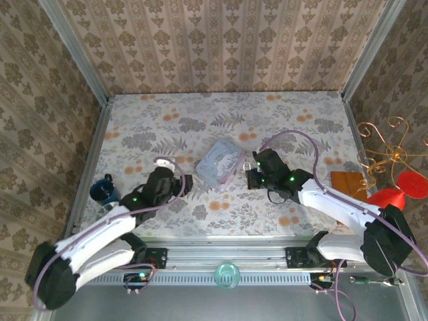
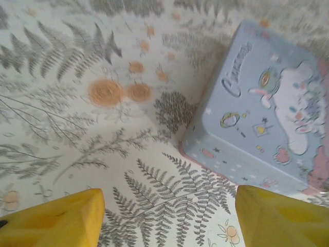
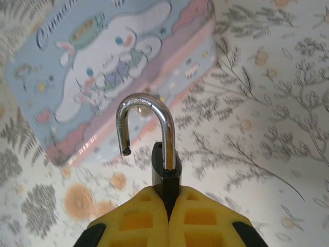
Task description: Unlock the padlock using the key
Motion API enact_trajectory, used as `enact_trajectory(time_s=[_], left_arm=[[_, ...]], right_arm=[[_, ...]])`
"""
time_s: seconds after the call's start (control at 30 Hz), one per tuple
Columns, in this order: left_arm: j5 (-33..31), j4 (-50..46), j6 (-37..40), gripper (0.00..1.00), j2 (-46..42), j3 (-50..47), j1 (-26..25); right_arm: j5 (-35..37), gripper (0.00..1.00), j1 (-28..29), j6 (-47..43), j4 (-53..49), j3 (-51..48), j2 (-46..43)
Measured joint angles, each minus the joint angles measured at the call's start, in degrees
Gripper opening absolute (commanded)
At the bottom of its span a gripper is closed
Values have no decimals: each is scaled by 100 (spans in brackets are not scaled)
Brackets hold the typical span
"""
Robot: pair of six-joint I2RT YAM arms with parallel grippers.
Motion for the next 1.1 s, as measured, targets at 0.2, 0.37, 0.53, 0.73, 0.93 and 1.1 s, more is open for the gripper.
enact_trajectory(time_s=[0.2,0.37,0.53,0.73,0.93,1.1], left_arm=[[105,-323,339,71,-1331,-415,282],[243,-457,433,71,-1469,-509,284],[289,-501,437,71,-1469,-533,284],[291,-514,437,71,-1469,-535,284],[286,-544,435,71,-1469,-533,284],[267,-592,435,72,-1469,-533,284]], right_arm=[[-33,0,-9,-323,-564,-190,-326],[-33,0,-136,-374,-841,-570,-426],[-26,0,-350,-275,-1093,-905,-483],[-28,0,-391,-107,-1252,-944,-461],[-28,0,-439,44,-1305,-1008,-337],[52,2,-466,140,-1368,-1008,-256]])
